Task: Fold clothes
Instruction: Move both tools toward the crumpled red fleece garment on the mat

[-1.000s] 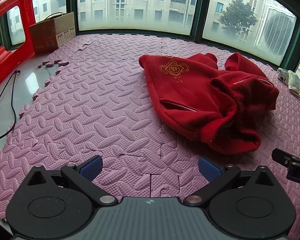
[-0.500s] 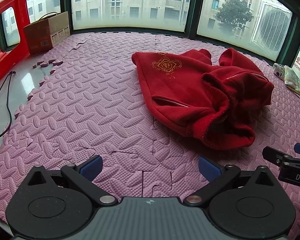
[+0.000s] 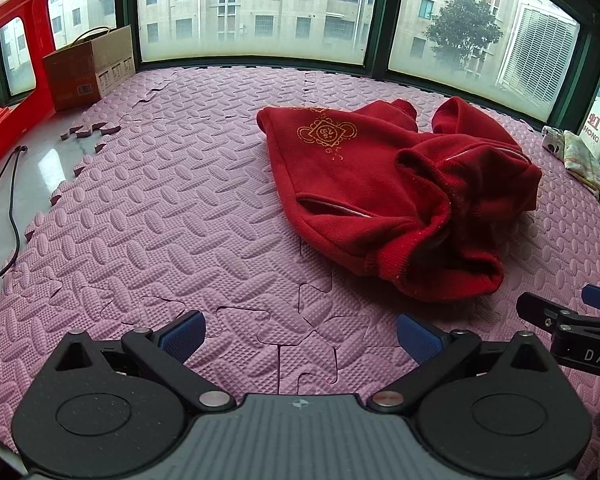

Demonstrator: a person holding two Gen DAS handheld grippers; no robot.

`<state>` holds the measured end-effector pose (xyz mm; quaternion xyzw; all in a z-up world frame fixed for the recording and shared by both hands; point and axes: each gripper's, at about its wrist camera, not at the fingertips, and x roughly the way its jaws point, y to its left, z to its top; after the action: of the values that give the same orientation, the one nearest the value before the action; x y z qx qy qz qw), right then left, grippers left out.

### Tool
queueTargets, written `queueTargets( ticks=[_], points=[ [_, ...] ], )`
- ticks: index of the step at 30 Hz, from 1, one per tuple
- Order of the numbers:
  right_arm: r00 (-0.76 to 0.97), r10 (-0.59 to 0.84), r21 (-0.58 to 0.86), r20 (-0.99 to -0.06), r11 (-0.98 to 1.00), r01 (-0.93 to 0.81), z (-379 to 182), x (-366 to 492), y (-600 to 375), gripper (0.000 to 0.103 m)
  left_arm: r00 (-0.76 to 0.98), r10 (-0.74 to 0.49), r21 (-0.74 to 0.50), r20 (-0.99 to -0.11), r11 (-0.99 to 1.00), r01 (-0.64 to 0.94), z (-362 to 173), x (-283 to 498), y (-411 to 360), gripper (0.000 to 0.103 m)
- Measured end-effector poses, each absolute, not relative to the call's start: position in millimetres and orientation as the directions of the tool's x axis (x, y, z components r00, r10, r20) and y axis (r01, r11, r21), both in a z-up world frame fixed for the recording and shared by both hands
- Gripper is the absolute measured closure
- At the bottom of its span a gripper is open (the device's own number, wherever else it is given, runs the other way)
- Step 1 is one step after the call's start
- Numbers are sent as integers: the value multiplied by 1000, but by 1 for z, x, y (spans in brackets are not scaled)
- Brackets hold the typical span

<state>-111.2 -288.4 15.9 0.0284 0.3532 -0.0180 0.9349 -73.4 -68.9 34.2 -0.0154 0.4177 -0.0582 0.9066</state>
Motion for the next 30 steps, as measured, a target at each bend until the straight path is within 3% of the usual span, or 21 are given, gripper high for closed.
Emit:
queueTargets(
  ticks=[30],
  points=[
    [749, 3, 49, -663, 998, 40, 16, -104, -283, 0, 640, -144, -77, -755, 988, 133, 37, -66, -78, 0]
  ],
)
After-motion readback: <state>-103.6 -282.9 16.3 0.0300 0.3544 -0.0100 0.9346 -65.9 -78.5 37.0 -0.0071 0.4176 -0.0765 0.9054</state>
